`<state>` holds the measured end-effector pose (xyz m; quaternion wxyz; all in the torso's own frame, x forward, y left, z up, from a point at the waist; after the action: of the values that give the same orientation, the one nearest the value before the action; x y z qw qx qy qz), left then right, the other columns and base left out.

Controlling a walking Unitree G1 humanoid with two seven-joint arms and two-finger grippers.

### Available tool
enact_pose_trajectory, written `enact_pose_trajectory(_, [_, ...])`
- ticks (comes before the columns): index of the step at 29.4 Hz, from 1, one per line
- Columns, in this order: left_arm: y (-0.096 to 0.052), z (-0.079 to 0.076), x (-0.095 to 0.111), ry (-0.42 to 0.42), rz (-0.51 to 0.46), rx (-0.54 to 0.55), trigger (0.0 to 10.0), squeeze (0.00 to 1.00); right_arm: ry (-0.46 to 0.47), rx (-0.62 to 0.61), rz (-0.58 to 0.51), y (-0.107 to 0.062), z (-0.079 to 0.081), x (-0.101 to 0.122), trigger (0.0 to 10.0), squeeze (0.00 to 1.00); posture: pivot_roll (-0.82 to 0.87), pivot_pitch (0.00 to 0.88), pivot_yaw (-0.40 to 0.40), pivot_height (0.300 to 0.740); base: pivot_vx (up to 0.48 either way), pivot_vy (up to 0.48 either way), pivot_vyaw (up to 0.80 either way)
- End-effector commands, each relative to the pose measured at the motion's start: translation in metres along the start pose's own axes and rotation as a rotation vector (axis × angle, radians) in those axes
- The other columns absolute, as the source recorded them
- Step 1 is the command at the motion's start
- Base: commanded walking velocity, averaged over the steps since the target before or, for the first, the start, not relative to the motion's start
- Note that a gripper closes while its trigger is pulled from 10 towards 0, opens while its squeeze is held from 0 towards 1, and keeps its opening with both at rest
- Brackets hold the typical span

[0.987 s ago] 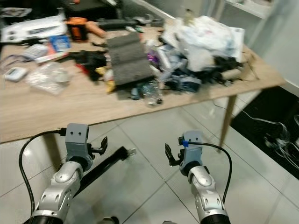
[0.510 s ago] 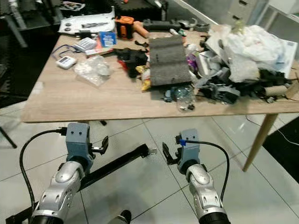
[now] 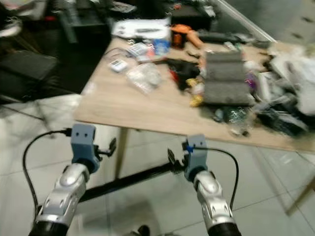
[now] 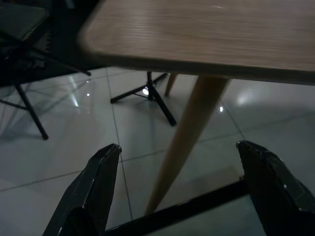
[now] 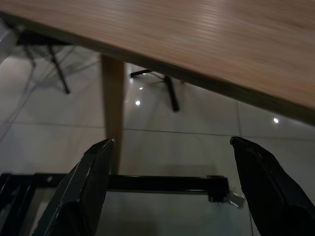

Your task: Picking trash to rubbish bin

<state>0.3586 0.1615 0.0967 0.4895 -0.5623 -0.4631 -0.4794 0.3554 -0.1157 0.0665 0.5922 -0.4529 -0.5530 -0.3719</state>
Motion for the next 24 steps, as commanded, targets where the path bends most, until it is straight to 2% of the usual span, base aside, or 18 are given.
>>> enact_pose_trajectory(1, [-0.001,-0.003,-0.005,-0.016,0.017,-0.009,10.0,0.0,0.018,-0.009,-0.004,-0.002,-0.002,-0.001,10.0,0.0,0.0,0.15,-0.058,0.74,0.0,0.0,0.0])
enact_pose_trajectory(10, [0.002,-0.006,0.006,-0.022,-0.009,-0.008,10.0,0.0,0.035,0.0,-0.03,0.002,0.003,0.007,10.0,0.0,0.01,0.159,-0.057,0.74,0.0,0.0,0.0])
enact_pose_trajectory(24, [0.003,-0.007,0.004,-0.022,0.002,0.007,10.0,0.0,0.034,-0.014,-0.014,-0.002,-0.001,0.001,10.0,0.0,0.0,0.169,-0.056,0.74,0.0,-0.447,0.0])
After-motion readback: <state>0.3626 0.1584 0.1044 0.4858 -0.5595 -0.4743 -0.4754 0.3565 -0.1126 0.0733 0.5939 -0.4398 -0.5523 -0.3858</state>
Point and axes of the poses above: a point about 5 cm out from each wrist's last joint towards the gripper, its own y axis pointing out of the wrist towards the gripper, its own x axis along the axis of the wrist's last joint, z = x × y, the point moved 6 cm from there along y, pointing out of the wrist towards the gripper, and after that the axes turned 4 degrees about -y, right-handed, at the moved point
